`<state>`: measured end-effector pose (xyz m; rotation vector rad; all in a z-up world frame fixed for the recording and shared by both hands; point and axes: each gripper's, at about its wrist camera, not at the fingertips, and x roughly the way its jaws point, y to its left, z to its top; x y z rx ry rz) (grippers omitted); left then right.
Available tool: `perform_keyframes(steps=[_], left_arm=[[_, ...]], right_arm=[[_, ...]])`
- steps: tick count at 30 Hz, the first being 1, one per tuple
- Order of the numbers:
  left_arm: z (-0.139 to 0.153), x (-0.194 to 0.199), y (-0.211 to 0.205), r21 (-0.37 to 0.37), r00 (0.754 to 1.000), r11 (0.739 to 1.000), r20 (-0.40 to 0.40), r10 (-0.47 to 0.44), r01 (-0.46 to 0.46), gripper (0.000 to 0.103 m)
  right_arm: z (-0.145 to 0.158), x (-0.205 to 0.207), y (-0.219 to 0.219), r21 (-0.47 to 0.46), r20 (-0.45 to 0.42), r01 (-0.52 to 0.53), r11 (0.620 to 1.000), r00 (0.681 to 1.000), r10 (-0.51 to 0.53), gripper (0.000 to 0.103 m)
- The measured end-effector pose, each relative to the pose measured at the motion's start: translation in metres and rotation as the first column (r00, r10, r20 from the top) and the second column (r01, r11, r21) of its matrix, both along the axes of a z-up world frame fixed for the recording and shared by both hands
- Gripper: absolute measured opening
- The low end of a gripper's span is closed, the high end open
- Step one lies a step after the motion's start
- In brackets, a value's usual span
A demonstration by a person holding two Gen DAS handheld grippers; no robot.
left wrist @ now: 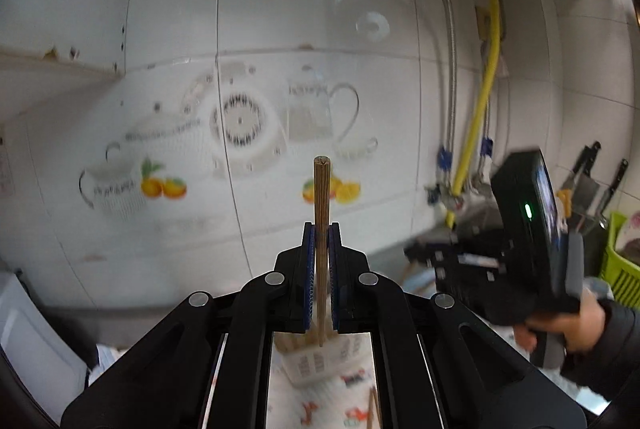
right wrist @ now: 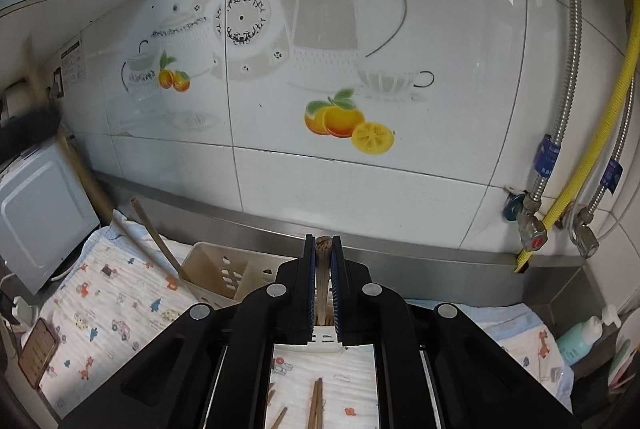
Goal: Organize utensils
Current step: 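Insert the left tool's chopstick into the holder and open while the right tool releases its chopstick inside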
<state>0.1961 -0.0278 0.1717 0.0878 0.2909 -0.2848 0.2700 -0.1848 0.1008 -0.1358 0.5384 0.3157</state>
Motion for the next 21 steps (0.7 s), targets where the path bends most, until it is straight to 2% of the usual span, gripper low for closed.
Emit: perform_keyframes(steps=[3,13,20,21], left_arm=[[0.0,0.015,-0.003,0.014,0.999,0.999,0.024,0.033,-0.033,0.005],[-0.045,0.065,0.007,-0.013,0.99,0.997,-0.117,0.078,-0.08,0.005],[-0.057,0.072,0.011,-0.027,0.985,0.997,-0.161,0.069,-0.074,0.005],[-0.057,0.071,0.011,-0.028,0.985,0.997,-0.157,0.069,-0.074,0.008]], right_arm=[[-0.001,0.001,-0.002,0.005,0.002,-0.002,1.0,1.0,0.002,0.007],[0.001,-0.005,-0.005,0.013,0.023,-0.016,1.0,1.0,0.016,0.007],[0.013,-0.024,-0.011,0.048,0.06,-0.025,0.999,0.998,0.022,0.018],[0.015,-0.027,-0.012,0.053,0.064,-0.027,0.998,0.998,0.023,0.018]])
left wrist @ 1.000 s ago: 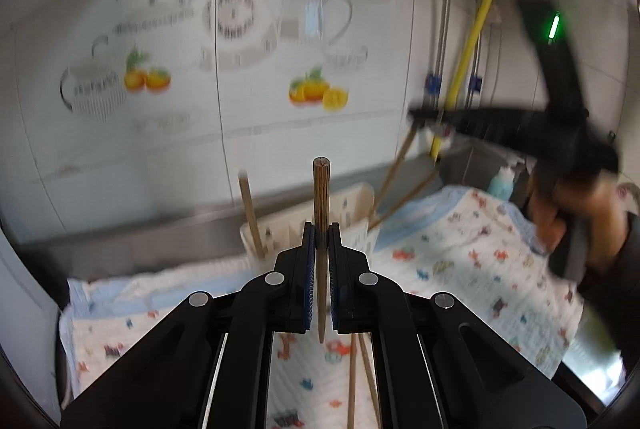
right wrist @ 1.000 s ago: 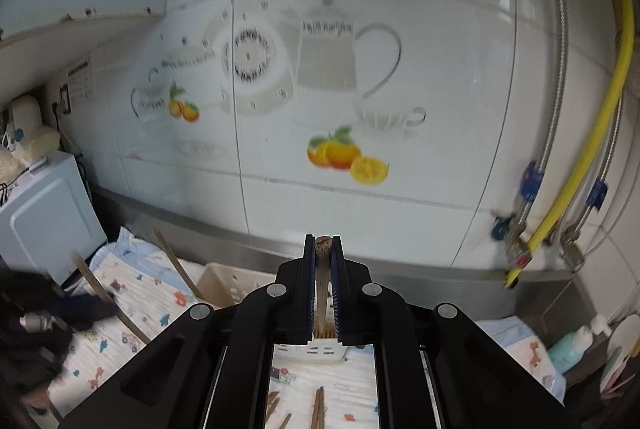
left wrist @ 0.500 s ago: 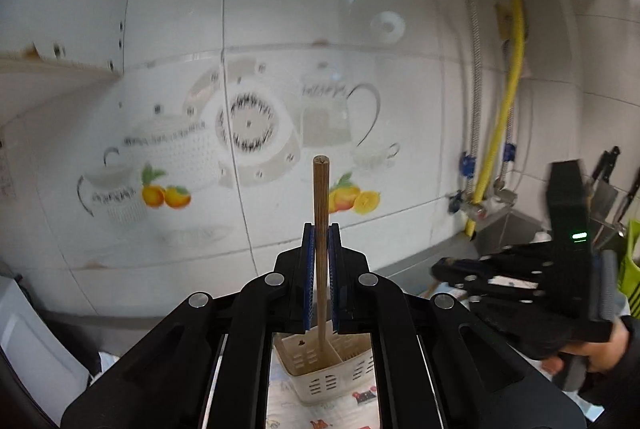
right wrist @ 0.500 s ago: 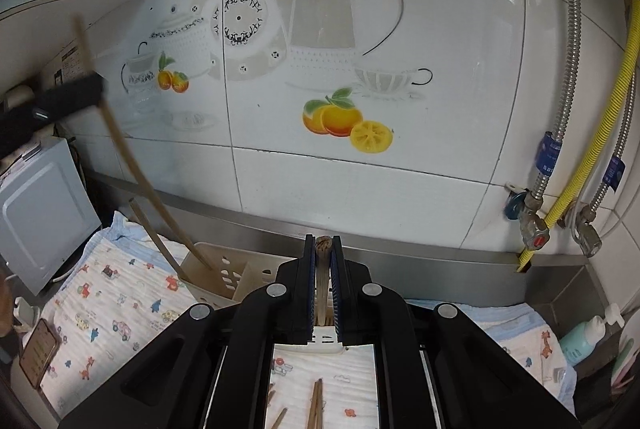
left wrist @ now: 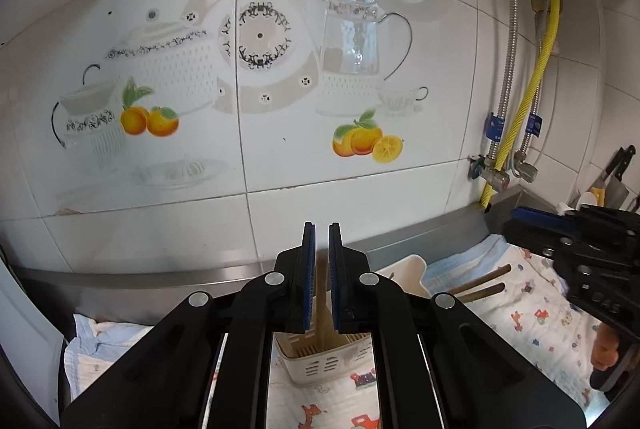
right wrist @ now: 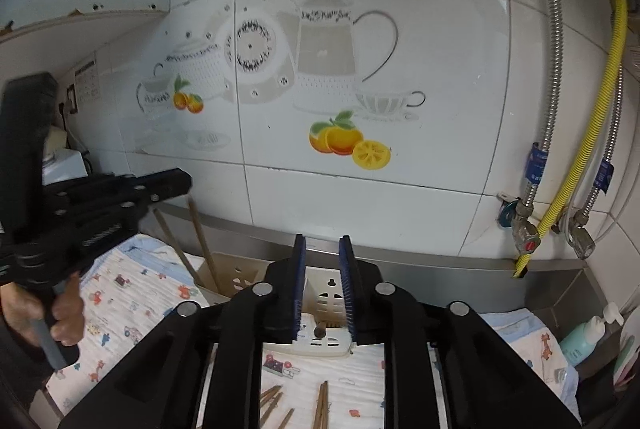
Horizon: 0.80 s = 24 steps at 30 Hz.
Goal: Organize utensils
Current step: 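Move both open tools back down toward the remaining chopsticks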
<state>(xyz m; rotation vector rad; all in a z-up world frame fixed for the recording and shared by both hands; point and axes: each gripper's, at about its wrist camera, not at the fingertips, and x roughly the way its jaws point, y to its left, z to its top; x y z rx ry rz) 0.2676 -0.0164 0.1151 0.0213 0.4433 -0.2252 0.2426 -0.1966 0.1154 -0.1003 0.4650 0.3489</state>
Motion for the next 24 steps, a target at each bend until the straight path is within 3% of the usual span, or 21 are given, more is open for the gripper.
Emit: perform_keyframes(steps=[9,19,20,22,24], left_arm=[[0.012,-0.042,0.009,-0.03,0.999,0.999,0.032,-0.011,0.012,0.009],[-0.031,-0.117,0.025,-0.059,0.998,0.997,-0.029,-0.056,0.054,0.01],[-0.036,-0.121,0.025,-0.06,0.998,0.997,-0.034,-0.059,0.057,0.011],[-0.05,-0.135,0.027,-0.057,0.997,0.997,-0.051,-0.055,0.052,0.027],[-0.063,-0.146,0.029,-0.065,0.996,0.996,-0.064,-0.057,0.053,0.029]], right_arm=[[-0.01,-0.053,-0.016,0.015,0.009,0.001,1.0,1.0,-0.002,0.026],[-0.083,-0.117,-0.038,-0.011,-0.083,0.036,0.999,0.996,-0.037,0.026],[-0.09,-0.122,-0.04,-0.015,-0.093,0.04,0.999,0.995,-0.041,0.026],[-0.107,-0.132,-0.045,-0.008,-0.122,0.044,0.999,0.992,-0.045,0.026],[-0.123,-0.139,-0.049,-0.006,-0.149,0.052,0.999,0.987,-0.052,0.026]])
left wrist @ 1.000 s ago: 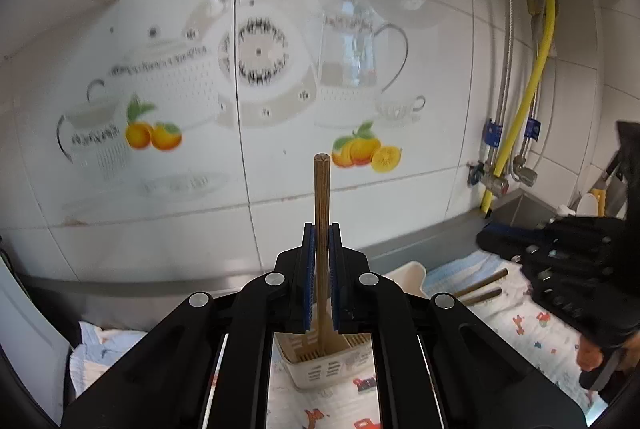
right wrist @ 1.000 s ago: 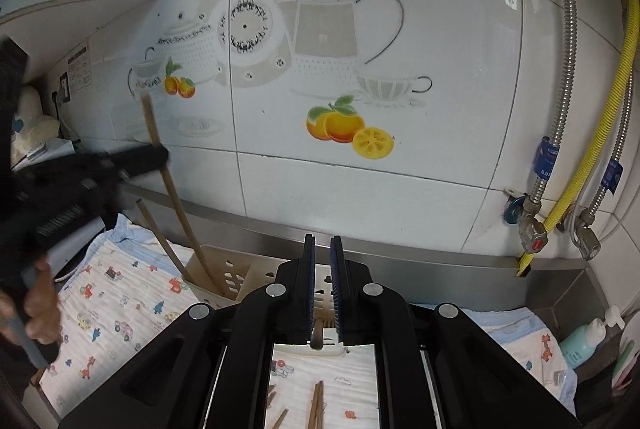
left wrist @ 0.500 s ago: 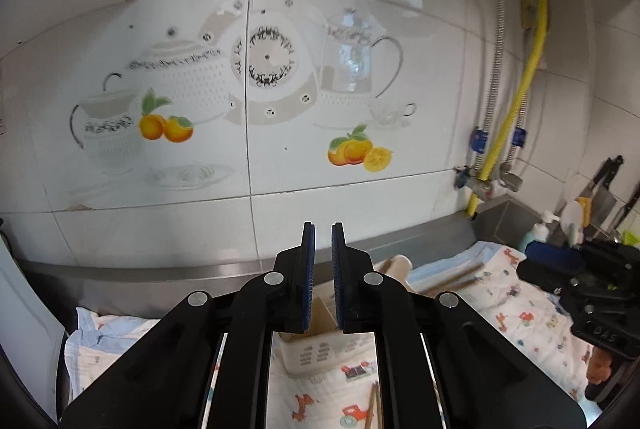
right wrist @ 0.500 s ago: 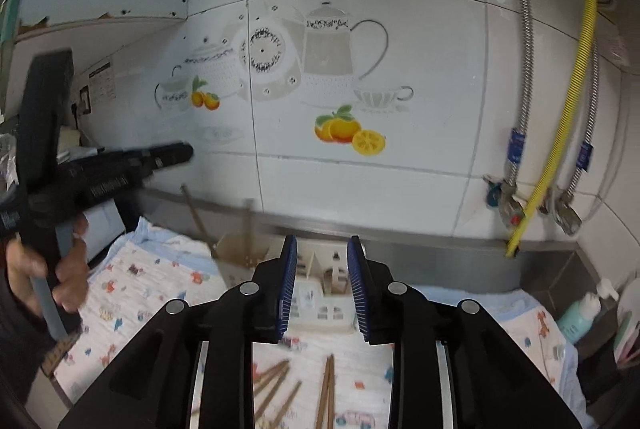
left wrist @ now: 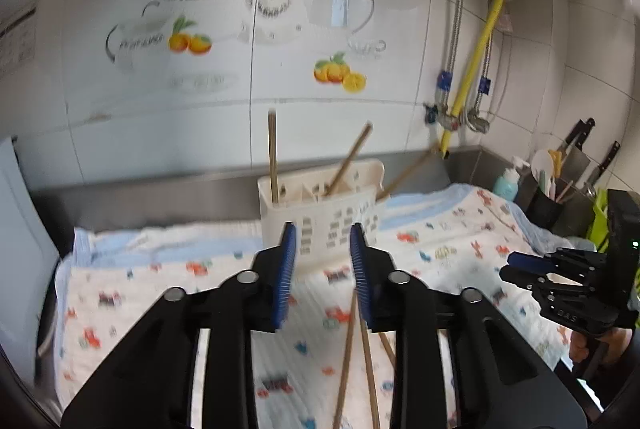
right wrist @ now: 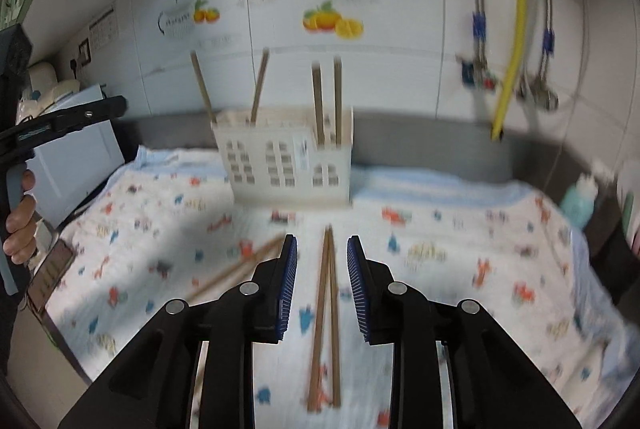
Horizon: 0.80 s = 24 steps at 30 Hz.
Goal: Organize utensils
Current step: 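Move both open tools back down toward the remaining chopsticks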
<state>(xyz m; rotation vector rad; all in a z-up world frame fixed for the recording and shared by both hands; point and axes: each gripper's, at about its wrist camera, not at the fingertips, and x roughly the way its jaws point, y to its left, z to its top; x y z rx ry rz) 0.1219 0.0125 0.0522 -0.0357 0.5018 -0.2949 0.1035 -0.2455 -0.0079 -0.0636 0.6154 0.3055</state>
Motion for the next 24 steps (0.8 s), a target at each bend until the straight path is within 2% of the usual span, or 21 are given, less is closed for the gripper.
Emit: perform_keyframes(steps=[5,7,13,17,24], left_arm=[[-0.034,-0.017,0.003,-0.01,0.998,1.0,-0.06,0.004,-0.005,0.031],[-0.048,-0.021,0.006,-0.02,0.996,1.0,-0.092,0.011,-0.013,0.044],[-0.081,-0.03,0.005,-0.005,0.988,1.0,-0.153,0.01,-0.011,0.044],[-0.101,-0.035,0.001,0.044,0.982,0.999,-0.191,0.001,0.007,0.044],[-0.129,-0.039,0.005,0.04,0.963,0.998,-0.267,-0.027,0.039,0.044]], right_arm=[[-0.04,-0.011,-0.01,0.003,-0.076,0.029,1.0,0.997,-0.029,0.026],[-0.055,-0.013,-0.014,0.007,-0.106,0.036,0.999,0.994,-0.035,0.026],[-0.089,-0.017,-0.017,-0.001,-0.176,0.048,0.999,0.983,-0.047,0.021],[-0.102,-0.016,-0.016,-0.016,-0.196,0.047,0.999,0.979,-0.049,0.019],[-0.116,-0.011,-0.016,-0.018,-0.229,0.046,0.999,0.972,-0.049,0.016]])
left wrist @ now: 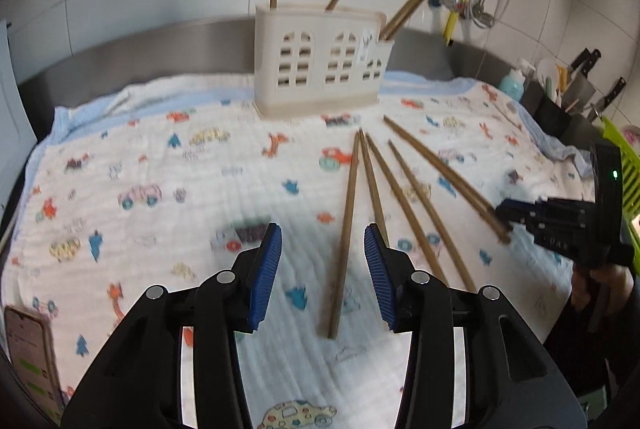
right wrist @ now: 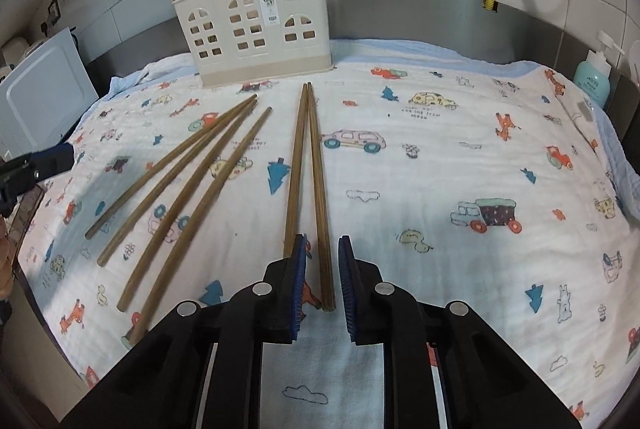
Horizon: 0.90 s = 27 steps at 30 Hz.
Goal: Organize utensils
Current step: 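Move both open tools back down toward the remaining chopsticks, then close the left tool on one chopstick while the right tool grasps another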
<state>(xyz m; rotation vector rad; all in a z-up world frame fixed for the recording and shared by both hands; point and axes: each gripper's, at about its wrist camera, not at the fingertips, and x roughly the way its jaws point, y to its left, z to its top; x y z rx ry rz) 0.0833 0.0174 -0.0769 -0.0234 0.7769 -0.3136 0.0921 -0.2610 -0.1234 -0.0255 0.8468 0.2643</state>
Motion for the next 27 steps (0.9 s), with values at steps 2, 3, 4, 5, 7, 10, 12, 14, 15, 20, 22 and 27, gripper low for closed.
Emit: perform_keyframes(steps=[2,3,4,5,7,10,12,14,15,20,22,27], left_arm=[[-0.01,-0.002,-0.001,0.022,1.0,1.0,-0.019,-0.003,0.003,0.044],[-0.013,-0.003,-0.002,0.025,1.0,1.0,-0.027,-0.006,0.007,0.044],[-0.017,-0.004,-0.002,0.027,0.999,1.0,-0.036,-0.012,0.013,0.044],[-0.019,-0.004,-0.003,0.028,0.999,1.0,-0.04,-0.013,0.014,0.044],[-0.026,-0.005,-0.006,0.03,0.998,0.999,-0.051,-0.03,0.032,0.044],[-0.035,-0.004,-0.013,0.048,0.996,0.997,-0.066,-0.052,0.056,0.043],[-0.04,-0.002,-0.016,0.057,0.996,0.997,-0.075,-0.054,0.058,0.042],[-0.045,0.002,-0.017,0.064,0.996,0.997,-0.078,-0.047,0.052,0.036],[-0.046,0.003,-0.017,0.065,0.995,0.996,-0.085,-0.048,0.053,0.029],[-0.05,0.007,-0.019,0.072,0.995,0.996,-0.089,-0.043,0.049,0.022],[-0.051,0.007,-0.021,0.087,0.996,0.995,-0.084,-0.042,0.049,0.022],[-0.053,0.002,-0.035,0.165,0.998,0.986,-0.049,-0.032,0.04,0.02]], right_arm=[[-0.002,0.001,0.0,0.0,-0.004,0.002,1.0,1.0,-0.002,0.016],[-0.003,0.001,0.0,-0.001,-0.006,0.002,1.0,1.0,-0.002,0.016],[-0.004,0.001,0.0,-0.002,-0.009,0.0,1.0,1.0,0.0,0.015],[-0.006,0.002,0.0,-0.005,-0.01,-0.001,1.0,1.0,0.001,0.012],[-0.007,0.002,0.001,-0.014,-0.011,-0.002,1.0,1.0,0.002,0.011],[-0.008,0.002,0.002,-0.021,-0.007,-0.002,1.0,1.0,0.001,0.01],[-0.009,0.002,0.001,-0.018,-0.008,-0.001,1.0,1.0,0.001,0.009],[-0.009,0.002,0.001,-0.016,-0.006,0.0,1.0,1.0,-0.001,0.009],[-0.009,0.001,0.001,-0.018,-0.006,0.0,1.0,1.0,-0.001,0.009],[-0.009,0.002,0.0,-0.015,-0.005,0.003,1.0,1.0,-0.003,0.01],[-0.009,0.002,0.0,-0.014,-0.004,0.004,1.0,1.0,-0.004,0.01],[-0.009,0.002,0.0,-0.013,0.004,0.008,1.0,1.0,-0.008,0.009]])
